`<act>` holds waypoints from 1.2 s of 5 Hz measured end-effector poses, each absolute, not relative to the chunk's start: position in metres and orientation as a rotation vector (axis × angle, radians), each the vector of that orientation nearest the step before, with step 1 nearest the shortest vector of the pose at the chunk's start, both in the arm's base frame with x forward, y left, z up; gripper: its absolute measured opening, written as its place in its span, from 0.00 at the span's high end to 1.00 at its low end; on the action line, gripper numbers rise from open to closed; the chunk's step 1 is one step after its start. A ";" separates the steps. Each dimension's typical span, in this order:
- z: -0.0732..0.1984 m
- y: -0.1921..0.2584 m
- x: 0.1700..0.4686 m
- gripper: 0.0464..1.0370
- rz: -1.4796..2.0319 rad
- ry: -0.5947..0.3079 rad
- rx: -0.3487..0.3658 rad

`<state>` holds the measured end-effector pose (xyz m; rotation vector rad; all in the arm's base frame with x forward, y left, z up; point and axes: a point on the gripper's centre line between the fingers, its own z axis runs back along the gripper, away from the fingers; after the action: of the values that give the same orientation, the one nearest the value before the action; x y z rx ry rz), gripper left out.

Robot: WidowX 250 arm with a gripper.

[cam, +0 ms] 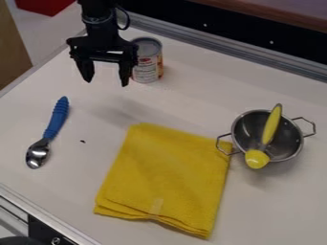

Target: Drag the yellow cloth between the can and the silver pot

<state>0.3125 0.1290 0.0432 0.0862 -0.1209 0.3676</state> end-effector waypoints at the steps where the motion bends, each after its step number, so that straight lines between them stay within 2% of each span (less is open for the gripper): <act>1: 0.032 0.126 0.307 0.04 0.369 -0.084 0.075; 2: 0.022 0.114 0.295 0.04 0.336 -0.031 0.060; 3: 0.028 0.096 0.287 0.04 0.304 -0.018 0.050; 4: 0.033 0.068 0.276 0.08 0.287 -0.004 0.023; 6: 0.028 0.013 0.265 0.65 0.284 0.000 0.000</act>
<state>0.2653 0.0130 0.0283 0.0000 0.0000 0.2838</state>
